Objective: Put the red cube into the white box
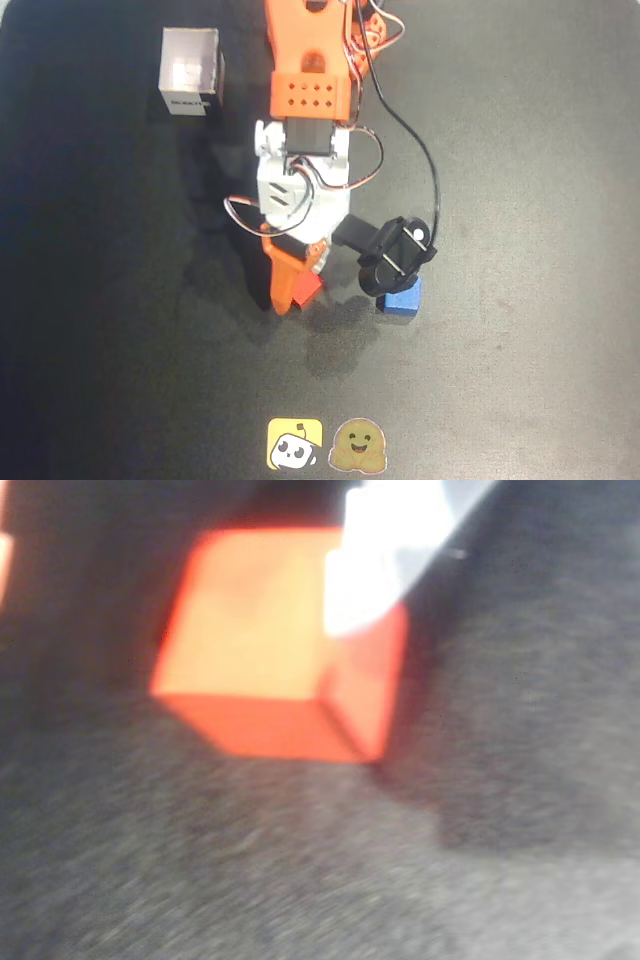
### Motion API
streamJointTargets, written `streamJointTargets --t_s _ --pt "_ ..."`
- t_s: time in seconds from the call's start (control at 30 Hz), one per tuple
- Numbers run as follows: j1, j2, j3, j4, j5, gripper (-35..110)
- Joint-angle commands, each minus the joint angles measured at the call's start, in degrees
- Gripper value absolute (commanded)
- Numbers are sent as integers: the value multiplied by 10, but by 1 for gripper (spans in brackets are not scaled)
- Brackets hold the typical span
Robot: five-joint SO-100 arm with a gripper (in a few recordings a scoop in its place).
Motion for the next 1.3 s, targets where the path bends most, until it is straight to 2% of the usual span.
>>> streamJointTargets --t_s 0.0,0.7,1.27 --pt "-6 32 -6 11 18 25" --pt "-8 33 5 83 51 25" --pt "7 43 24 85 50 25"
